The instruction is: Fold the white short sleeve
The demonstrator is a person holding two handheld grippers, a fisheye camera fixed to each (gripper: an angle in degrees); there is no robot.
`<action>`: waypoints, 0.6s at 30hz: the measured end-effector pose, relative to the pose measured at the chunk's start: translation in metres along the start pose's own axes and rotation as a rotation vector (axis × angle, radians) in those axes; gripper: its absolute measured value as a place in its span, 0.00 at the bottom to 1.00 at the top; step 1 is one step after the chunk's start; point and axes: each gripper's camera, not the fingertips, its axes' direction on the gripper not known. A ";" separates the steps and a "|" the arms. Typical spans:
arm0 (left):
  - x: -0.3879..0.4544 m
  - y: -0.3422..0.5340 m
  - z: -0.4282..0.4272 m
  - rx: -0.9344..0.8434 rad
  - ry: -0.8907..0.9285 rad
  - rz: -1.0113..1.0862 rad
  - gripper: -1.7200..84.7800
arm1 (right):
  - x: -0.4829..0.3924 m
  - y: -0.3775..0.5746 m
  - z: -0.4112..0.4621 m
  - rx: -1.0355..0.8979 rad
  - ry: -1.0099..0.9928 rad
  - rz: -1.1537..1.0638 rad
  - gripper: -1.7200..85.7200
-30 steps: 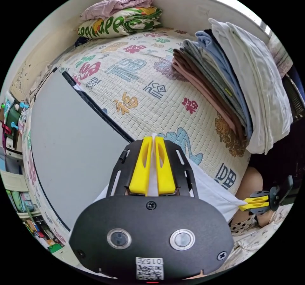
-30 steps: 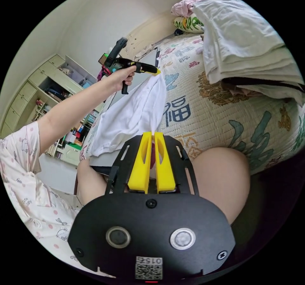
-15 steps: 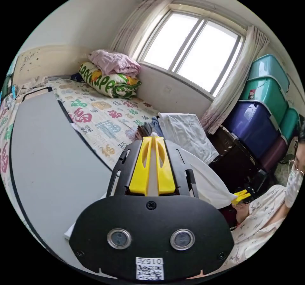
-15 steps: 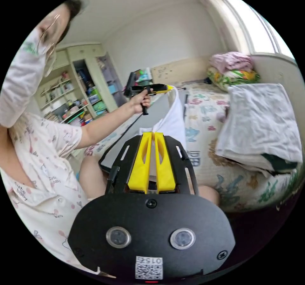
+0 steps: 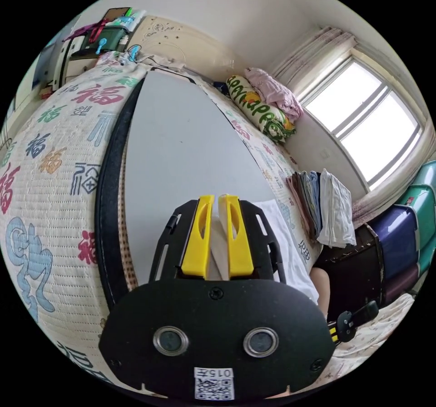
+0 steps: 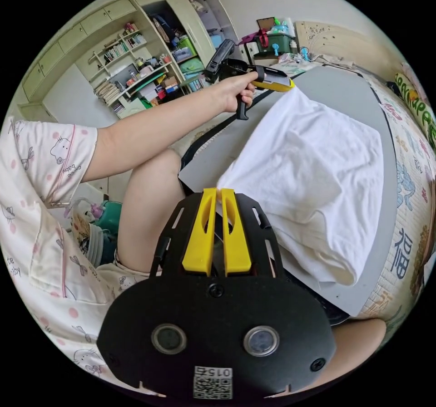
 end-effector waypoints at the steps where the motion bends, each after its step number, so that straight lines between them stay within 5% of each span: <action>1: -0.005 0.008 -0.001 0.004 0.004 0.012 0.10 | -0.007 -0.002 0.003 -0.007 0.008 -0.017 0.04; 6: -0.011 0.017 0.015 -0.070 0.080 0.050 0.11 | -0.031 -0.014 0.021 -0.049 0.044 -0.053 0.04; 12: -0.002 0.023 0.039 -0.187 -0.074 0.143 0.11 | -0.062 -0.022 0.033 -0.101 -0.038 -0.109 0.02; 18: 0.021 0.040 0.005 -0.144 -0.074 0.259 0.11 | -0.058 -0.015 -0.007 0.014 0.016 -0.085 0.03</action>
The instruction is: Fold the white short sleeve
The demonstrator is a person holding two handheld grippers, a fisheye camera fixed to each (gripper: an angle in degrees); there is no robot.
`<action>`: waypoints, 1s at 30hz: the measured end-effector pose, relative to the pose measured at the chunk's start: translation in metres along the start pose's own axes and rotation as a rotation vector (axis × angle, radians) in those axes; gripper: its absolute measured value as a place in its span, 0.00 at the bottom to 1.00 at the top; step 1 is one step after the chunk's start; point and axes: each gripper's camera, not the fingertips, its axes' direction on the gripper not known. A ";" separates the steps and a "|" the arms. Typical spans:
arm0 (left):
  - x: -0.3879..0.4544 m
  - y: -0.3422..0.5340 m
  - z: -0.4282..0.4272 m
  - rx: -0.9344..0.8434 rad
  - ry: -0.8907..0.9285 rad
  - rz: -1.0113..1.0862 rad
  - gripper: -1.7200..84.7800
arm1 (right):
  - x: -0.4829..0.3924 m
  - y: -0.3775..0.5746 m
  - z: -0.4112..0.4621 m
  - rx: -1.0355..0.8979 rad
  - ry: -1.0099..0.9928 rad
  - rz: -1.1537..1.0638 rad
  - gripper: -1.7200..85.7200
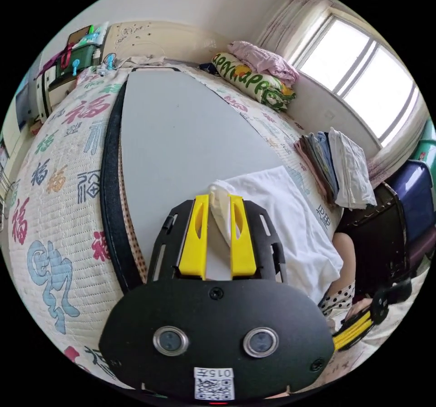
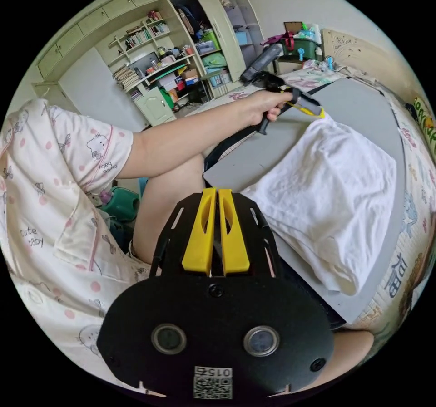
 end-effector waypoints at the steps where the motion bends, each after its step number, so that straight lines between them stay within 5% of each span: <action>1: 0.015 0.005 -0.010 -0.003 0.060 0.098 0.11 | 0.010 0.005 -0.015 0.026 0.066 0.023 0.04; 4: 0.060 0.025 -0.024 -0.096 0.324 0.387 0.12 | 0.041 0.025 -0.051 0.070 0.177 0.092 0.07; 8: 0.096 0.054 -0.021 -0.217 0.469 0.522 0.15 | 0.070 0.048 -0.072 0.031 0.253 0.170 0.11; 16: 0.142 0.146 -0.009 -0.367 0.215 0.397 0.14 | 0.062 0.059 -0.045 -0.107 0.295 0.067 0.14; 25: 0.179 0.203 -0.007 -0.292 -0.065 0.271 0.11 | 0.060 0.064 -0.032 -0.131 0.381 0.121 0.05; 30: 0.185 0.225 -0.022 -0.208 -0.075 0.204 0.04 | 0.060 0.071 -0.042 -0.104 0.364 0.155 0.02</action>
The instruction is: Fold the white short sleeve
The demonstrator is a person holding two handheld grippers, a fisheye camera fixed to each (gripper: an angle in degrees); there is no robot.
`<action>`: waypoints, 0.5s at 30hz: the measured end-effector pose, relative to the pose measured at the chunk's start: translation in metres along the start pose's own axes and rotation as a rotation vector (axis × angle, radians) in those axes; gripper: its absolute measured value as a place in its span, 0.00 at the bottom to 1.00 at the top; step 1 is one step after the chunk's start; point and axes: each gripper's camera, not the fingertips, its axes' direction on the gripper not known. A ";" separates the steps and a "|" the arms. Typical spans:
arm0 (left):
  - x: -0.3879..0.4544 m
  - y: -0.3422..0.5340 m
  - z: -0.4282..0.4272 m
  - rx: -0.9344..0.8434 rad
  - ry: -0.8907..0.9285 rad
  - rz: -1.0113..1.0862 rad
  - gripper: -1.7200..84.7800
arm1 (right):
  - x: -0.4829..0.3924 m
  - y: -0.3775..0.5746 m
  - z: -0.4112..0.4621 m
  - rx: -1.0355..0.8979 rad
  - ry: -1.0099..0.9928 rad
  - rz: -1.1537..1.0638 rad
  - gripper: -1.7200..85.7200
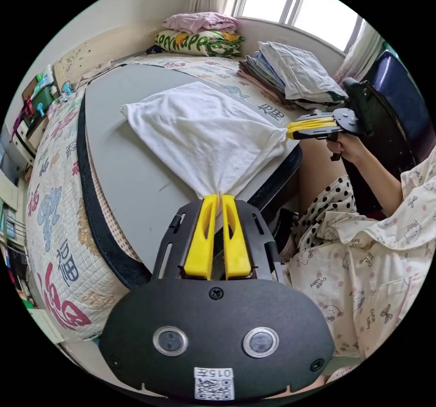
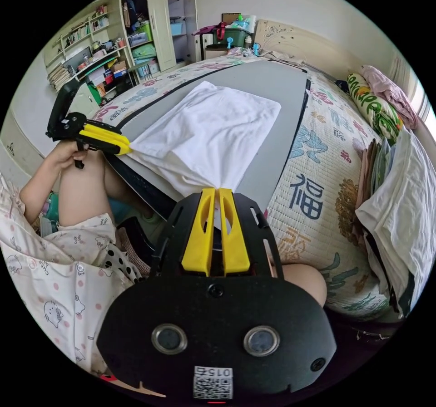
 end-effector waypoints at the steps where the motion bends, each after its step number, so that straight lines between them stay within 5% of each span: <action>1: 0.002 0.007 -0.005 0.027 0.010 -0.015 0.03 | -0.002 0.003 -0.003 0.004 0.011 -0.005 0.02; 15: 0.036 0.056 0.001 0.019 0.029 -0.068 0.01 | -0.010 0.019 -0.012 -0.035 0.106 -0.031 0.02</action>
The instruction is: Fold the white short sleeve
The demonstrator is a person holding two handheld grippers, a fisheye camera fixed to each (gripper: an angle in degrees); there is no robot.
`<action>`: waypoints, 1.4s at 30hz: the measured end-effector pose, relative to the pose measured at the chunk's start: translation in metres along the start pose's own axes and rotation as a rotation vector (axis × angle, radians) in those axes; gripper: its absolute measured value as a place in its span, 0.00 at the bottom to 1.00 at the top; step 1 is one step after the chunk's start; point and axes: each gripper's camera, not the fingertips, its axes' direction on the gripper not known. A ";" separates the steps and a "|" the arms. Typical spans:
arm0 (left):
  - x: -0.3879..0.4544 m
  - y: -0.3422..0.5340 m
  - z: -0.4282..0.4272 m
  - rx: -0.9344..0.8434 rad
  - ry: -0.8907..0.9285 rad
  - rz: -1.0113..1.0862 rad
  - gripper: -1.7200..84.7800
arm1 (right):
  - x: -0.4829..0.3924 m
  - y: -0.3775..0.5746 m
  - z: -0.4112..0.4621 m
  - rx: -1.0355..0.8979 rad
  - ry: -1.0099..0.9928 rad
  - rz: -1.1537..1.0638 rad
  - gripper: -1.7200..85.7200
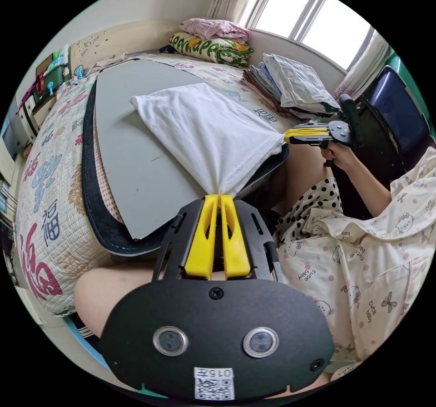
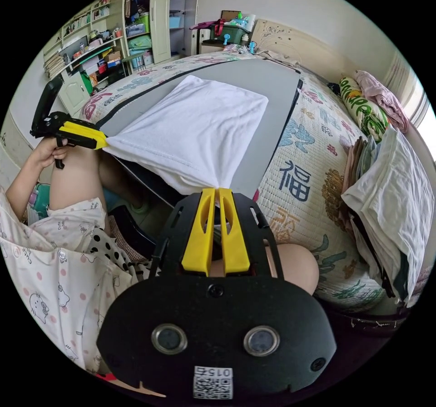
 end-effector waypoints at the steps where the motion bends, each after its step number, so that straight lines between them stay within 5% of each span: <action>1: 0.003 0.000 0.001 -0.004 -0.009 0.002 0.01 | 0.000 0.000 -0.001 -0.005 0.008 -0.007 0.02; 42: 0.001 -0.023 0.038 -0.079 -0.003 -0.059 0.02 | 0.103 -0.025 -0.001 -0.037 -0.028 0.055 0.02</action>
